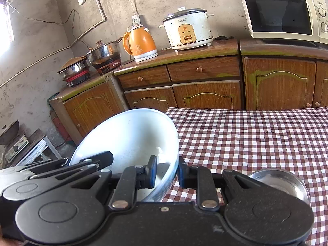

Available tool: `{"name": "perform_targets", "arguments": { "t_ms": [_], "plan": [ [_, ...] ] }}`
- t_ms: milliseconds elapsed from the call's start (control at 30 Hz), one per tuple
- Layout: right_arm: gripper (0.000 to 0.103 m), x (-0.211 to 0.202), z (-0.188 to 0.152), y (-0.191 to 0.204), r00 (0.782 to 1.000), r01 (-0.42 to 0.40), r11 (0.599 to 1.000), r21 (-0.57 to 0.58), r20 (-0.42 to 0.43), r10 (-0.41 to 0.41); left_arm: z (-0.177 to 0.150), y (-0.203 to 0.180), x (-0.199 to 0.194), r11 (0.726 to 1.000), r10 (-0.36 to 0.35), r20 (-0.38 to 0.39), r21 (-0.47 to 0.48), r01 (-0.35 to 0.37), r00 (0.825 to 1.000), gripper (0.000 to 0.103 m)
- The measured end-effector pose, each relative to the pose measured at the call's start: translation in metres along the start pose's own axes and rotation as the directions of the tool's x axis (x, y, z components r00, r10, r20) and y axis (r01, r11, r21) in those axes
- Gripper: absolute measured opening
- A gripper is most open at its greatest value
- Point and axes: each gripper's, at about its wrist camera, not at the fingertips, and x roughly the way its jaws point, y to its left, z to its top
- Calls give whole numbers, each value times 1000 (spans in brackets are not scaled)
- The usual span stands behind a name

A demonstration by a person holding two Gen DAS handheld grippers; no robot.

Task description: Organize plates and bowls

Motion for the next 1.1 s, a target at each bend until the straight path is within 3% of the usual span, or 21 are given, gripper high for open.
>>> {"name": "perform_targets", "arguments": {
  "t_ms": [1100],
  "plan": [
    [27,-18,-17,2,1000,2,1000,-2,2,-2,-14,-4,-11,1000,-1,0,-5,1,1000,19]
  ]
}}
